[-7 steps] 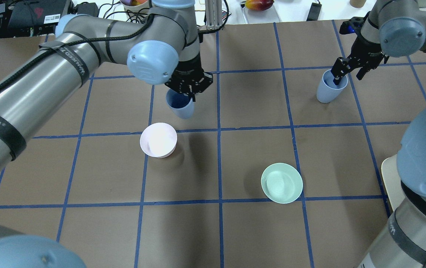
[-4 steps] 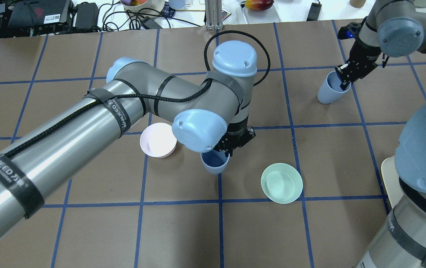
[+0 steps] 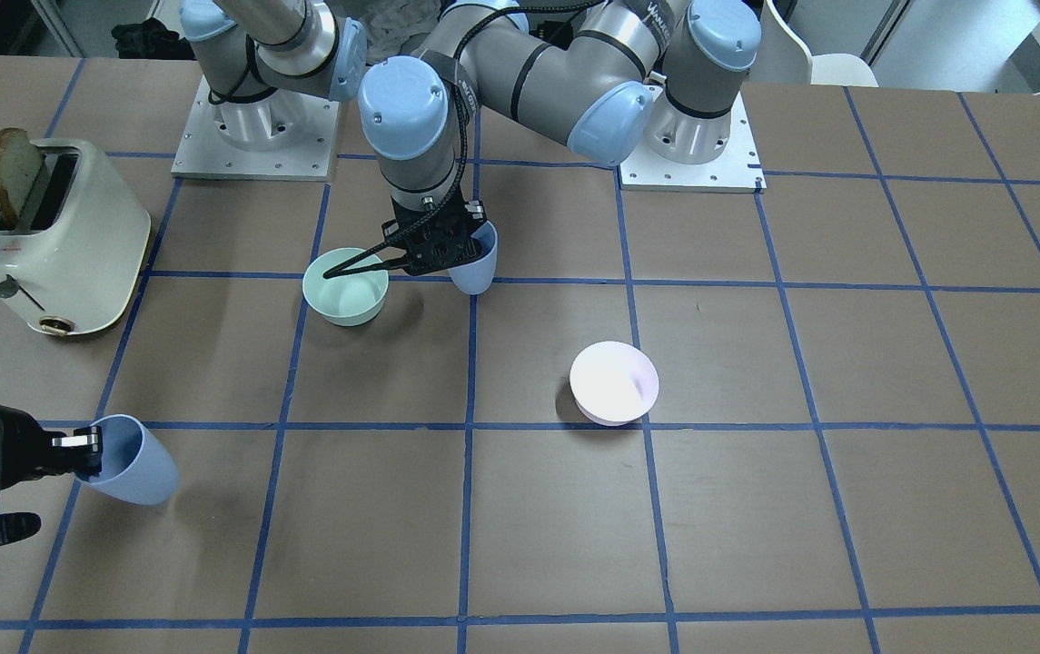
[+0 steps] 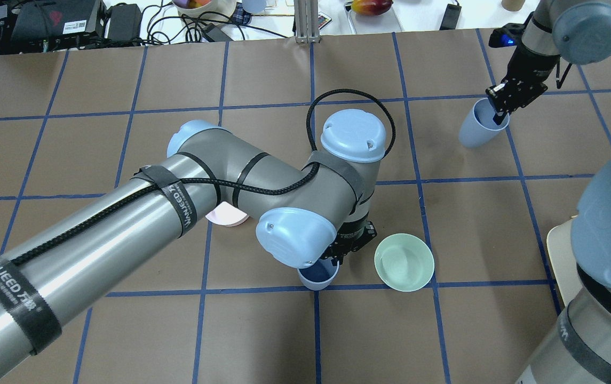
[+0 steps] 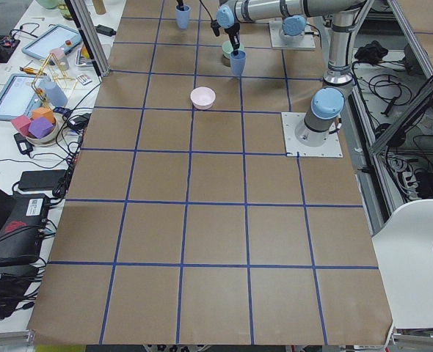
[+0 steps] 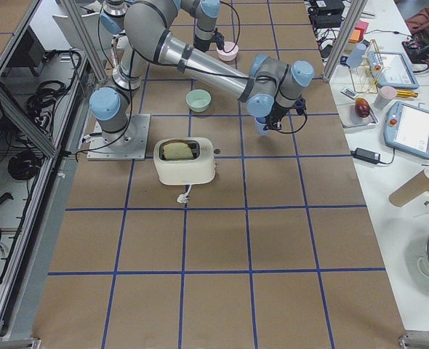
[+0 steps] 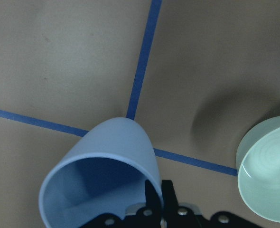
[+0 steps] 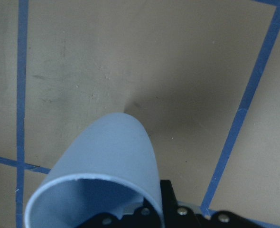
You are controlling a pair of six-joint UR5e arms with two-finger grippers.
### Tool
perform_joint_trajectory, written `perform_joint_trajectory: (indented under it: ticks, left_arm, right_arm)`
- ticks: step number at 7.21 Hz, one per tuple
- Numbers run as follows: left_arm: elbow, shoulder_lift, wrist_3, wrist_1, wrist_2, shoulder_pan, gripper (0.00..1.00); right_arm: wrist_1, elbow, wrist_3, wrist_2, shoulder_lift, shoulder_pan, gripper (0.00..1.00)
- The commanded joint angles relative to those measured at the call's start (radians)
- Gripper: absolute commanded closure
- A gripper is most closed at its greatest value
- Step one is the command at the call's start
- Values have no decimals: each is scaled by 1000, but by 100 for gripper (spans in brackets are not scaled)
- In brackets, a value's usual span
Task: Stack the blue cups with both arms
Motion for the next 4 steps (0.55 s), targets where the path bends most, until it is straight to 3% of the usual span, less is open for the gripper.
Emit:
perform_joint_trajectory:
  ticks: [1, 4]
  left_arm:
    - [-1, -10, 4, 7, 0, -2, 1]
    - [32, 62, 57, 7, 6, 36, 0]
  right_arm:
    - [238, -122, -1, 7, -45, 10, 100]
    - [309, -123, 16, 27, -95, 28, 100]
